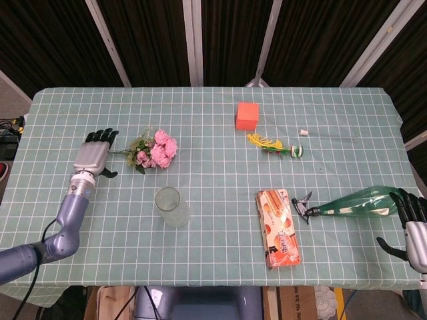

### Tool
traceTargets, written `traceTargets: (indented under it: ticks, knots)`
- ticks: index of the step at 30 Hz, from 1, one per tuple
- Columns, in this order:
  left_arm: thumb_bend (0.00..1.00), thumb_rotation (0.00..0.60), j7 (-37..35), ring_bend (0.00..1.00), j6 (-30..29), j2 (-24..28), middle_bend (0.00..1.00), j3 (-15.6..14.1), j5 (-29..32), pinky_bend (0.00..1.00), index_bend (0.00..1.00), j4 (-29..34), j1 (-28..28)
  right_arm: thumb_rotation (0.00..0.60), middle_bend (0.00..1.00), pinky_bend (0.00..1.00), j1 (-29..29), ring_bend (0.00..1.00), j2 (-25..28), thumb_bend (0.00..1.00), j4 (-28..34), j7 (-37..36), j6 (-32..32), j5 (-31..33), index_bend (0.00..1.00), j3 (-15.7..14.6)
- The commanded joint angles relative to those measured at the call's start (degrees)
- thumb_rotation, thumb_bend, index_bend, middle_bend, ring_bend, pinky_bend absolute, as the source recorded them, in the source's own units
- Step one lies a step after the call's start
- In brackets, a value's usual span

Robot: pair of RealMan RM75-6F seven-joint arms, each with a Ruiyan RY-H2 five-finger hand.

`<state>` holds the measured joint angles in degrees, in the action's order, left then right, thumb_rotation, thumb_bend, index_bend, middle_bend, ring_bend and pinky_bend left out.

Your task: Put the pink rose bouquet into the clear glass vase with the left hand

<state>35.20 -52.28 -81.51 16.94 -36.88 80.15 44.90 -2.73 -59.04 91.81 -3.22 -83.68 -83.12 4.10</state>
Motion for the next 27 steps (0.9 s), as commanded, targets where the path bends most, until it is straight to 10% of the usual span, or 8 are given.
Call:
traceTargets:
  ticks: [1, 27]
  knots:
    - [0.20, 0.600, 1.4, 0.00, -0.7, -2.9, 0.00, -0.1, 1.7, 0.01, 0.06, -2.5, 2.2, 0.600, 0.05, 0.00, 0.0, 0.03, 0.0, 0.21, 0.0, 0.1, 0.0, 0.1, 0.11, 0.0]
    - [0.25, 0.600, -4.1, 0.09, 4.5, -19.1, 0.12, -0.9, -1.9, 0.14, 0.10, -24.0, 9.8, 0.600, 0.05, 0.00, -0.3, 0.03, -0.3, 0.21, 0.6, 0.8, 1.0, 0.5, 0.10, -0.1]
